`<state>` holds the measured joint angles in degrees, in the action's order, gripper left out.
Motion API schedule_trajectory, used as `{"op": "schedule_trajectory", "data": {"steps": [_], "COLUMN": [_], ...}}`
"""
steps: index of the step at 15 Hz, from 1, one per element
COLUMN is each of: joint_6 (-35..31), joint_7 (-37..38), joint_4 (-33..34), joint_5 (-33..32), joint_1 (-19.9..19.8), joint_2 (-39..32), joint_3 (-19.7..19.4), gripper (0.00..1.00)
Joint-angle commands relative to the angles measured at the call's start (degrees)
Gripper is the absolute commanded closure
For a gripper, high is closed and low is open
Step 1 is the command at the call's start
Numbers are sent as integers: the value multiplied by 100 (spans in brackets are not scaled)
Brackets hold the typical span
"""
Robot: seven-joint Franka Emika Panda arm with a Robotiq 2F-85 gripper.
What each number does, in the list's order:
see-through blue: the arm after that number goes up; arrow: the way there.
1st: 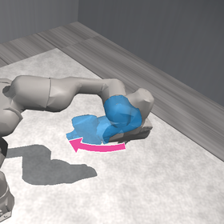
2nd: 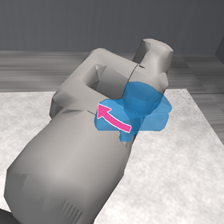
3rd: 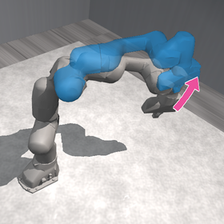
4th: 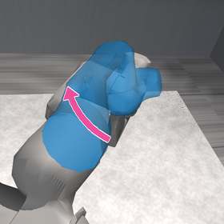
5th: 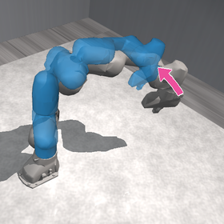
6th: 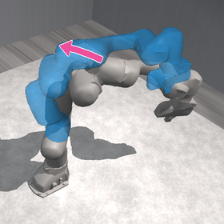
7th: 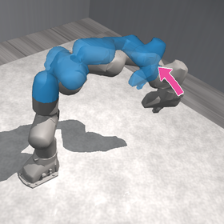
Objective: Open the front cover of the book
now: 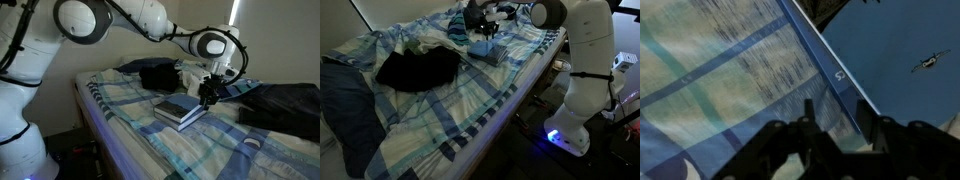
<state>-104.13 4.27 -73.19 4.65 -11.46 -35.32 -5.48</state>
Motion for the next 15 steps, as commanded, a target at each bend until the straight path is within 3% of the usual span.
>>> {"op": "schedule_trajectory", "data": {"steps": [1,2,6,10,15], "joint_6": [243,258,314,343,363], "joint_7": [257,265,247,220,191], "joint_4": [370,382,366,317,239], "joint_5": [206,228,257,253,219], "joint_1": [-76,-89,-79,-46,25], "joint_2": [-194,-215,-247,-207,-139], "joint_3": [-25,-22,4,33,50], "gripper": [83,92,98,92,92]}}
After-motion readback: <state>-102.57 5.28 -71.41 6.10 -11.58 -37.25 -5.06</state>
